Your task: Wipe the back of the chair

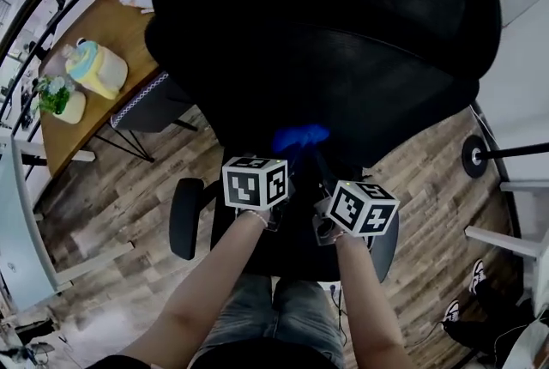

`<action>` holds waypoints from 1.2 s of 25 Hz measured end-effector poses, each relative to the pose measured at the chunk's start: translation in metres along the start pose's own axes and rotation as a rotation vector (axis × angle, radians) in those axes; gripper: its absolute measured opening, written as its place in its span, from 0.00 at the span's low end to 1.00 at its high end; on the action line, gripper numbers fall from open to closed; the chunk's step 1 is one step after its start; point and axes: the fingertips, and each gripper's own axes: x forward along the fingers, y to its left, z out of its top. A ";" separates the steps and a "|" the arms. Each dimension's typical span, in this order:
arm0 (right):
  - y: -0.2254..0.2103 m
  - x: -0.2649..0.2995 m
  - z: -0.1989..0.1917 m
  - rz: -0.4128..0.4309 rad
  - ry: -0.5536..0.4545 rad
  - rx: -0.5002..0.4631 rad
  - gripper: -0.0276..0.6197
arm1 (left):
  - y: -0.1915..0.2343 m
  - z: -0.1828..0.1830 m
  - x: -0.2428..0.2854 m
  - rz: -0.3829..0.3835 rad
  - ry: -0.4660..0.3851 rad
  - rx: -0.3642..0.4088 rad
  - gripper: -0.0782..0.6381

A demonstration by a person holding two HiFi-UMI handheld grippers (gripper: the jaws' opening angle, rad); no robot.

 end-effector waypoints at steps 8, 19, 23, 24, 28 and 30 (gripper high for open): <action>0.039 0.031 -0.016 0.061 0.053 -0.031 0.09 | 0.052 0.007 -0.035 0.080 -0.067 -0.078 0.23; 0.091 0.064 -0.030 0.135 0.096 -0.081 0.09 | 0.103 0.014 -0.073 0.157 -0.127 -0.117 0.23; 0.100 0.072 -0.036 0.140 0.114 -0.092 0.09 | 0.120 0.014 -0.085 0.178 -0.145 -0.140 0.23; 0.102 0.074 -0.038 0.141 0.119 -0.096 0.09 | 0.125 0.015 -0.087 0.184 -0.150 -0.147 0.23; 0.111 0.081 -0.044 0.152 0.136 -0.115 0.09 | 0.140 0.016 -0.096 0.201 -0.174 -0.167 0.23; 0.114 0.085 -0.049 0.154 0.146 -0.120 0.09 | 0.146 0.015 -0.100 0.208 -0.181 -0.174 0.23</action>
